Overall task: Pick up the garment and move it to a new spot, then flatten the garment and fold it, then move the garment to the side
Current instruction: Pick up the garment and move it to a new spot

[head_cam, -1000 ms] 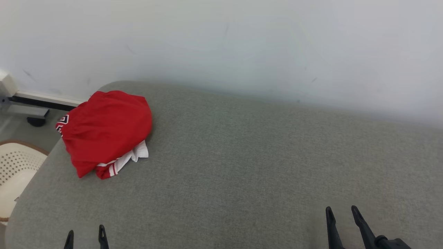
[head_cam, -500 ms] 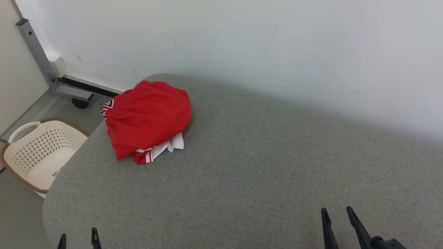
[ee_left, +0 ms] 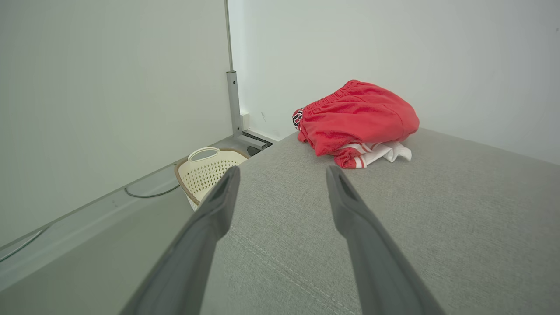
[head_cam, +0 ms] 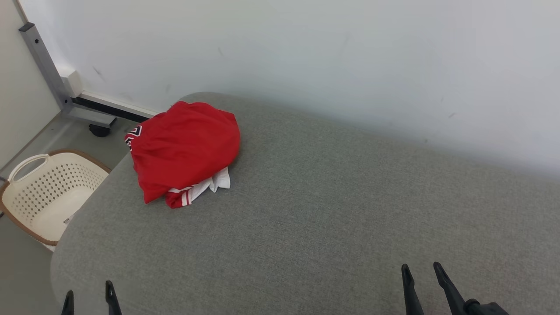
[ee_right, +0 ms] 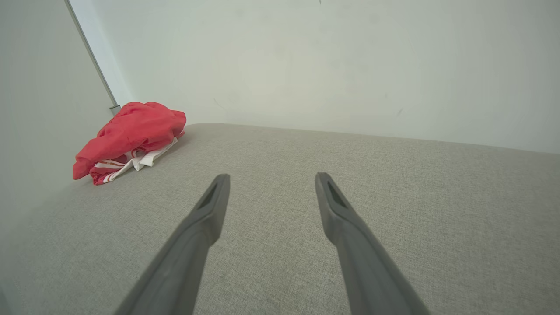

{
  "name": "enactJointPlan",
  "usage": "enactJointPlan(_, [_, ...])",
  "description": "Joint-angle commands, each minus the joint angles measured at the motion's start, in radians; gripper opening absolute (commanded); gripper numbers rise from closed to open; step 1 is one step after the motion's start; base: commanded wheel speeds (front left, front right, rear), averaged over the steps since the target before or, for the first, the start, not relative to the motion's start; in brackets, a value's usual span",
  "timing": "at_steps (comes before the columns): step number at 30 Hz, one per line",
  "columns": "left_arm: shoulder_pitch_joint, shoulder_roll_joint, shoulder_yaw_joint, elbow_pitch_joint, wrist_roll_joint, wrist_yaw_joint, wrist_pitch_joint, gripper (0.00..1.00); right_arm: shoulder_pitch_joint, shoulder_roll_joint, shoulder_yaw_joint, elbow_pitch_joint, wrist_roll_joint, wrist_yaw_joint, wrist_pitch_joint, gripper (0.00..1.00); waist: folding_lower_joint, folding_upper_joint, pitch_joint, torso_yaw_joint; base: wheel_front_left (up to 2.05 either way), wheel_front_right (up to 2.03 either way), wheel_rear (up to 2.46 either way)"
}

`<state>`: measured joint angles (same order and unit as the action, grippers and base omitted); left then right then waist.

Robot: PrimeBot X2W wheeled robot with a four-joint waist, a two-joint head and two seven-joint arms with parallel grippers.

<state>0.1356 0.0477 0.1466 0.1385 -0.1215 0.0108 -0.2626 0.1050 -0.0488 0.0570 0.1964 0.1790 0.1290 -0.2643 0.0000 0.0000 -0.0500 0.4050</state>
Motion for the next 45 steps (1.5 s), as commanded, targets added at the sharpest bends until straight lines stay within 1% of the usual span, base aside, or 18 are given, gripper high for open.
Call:
enactJointPlan(1, [-0.033, 0.004, 0.006, 0.007, -0.015, 0.003, -0.002, 1.00, -0.003, -0.003, 0.005, -0.001, -0.004, 0.003, -0.002, 1.00, 0.0000, 0.0000, 0.009, -0.020, 0.00, 0.00, 0.00])
enactJointPlan(6, [-0.108, 0.004, 0.031, 0.062, -0.035, -0.018, -0.002, 1.00, -0.024, -0.003, 0.008, -0.004, -0.017, 0.003, -0.002, 1.00, 0.0000, 0.0000, 0.025, -0.066, 0.00, 0.00, 0.00])
enactJointPlan(13, [-0.297, 0.013, 0.107, 0.213, -0.068, -0.056, -0.002, 1.00, -0.072, -0.003, 0.007, -0.011, -0.048, 0.003, -0.002, 1.00, 0.0000, 0.0000, 0.082, -0.176, 0.00, 0.00, 0.00])
enactJointPlan(21, [-0.536, 0.096, 0.181, 0.412, -0.112, -0.099, -0.002, 1.00, -0.143, -0.002, 0.000, -0.020, -0.052, 0.003, -0.002, 1.00, 0.0000, 0.0000, 0.184, -0.312, 0.00, 0.00, 0.00])
enactJointPlan(25, [-0.648, 0.163, 0.193, 0.546, -0.137, -0.116, 0.001, 1.00, -0.173, -0.003, -0.001, -0.024, -0.039, 0.003, -0.002, 1.00, 0.0000, 0.0000, 0.230, -0.375, 0.00, 0.00, 0.00])
enactJointPlan(30, [-0.753, 0.237, 0.191, 0.681, -0.152, -0.124, 0.025, 1.00, -0.208, -0.002, -0.004, -0.025, -0.022, 0.003, -0.002, 1.00, 0.0000, 0.0000, 0.275, -0.441, 0.00, 0.00, 0.00])
enactJointPlan(35, [-0.825, 0.300, 0.197, 0.799, -0.159, -0.117, 0.054, 1.00, -0.228, -0.002, 0.002, -0.024, -0.009, 0.003, -0.002, 1.00, 0.0000, 0.0000, 0.306, -0.493, 0.00, 0.00, 0.00])
enactJointPlan(38, [-0.857, 0.331, 0.203, 0.869, -0.169, -0.117, 0.085, 1.00, -0.233, -0.002, -0.001, -0.025, -0.005, 0.003, -0.002, 1.00, 0.0000, 0.0000, 0.316, -0.512, 0.00, 0.00, 0.00])
enactJointPlan(40, [-0.869, 0.353, 0.198, 0.912, -0.163, -0.110, 0.107, 1.00, -0.235, -0.002, -0.003, -0.024, -0.004, 0.003, -0.002, 1.00, 0.0000, 0.0000, 0.321, -0.520, 0.00, 0.00, 0.00])
enactJointPlan(45, [-0.901, 0.391, 0.200, 1.053, -0.179, -0.085, 0.261, 1.00, -0.232, -0.002, -0.004, -0.022, -0.008, 0.003, -0.002, 1.00, 0.0000, 0.0000, 0.319, -0.531, 0.00, 0.00, 0.00])
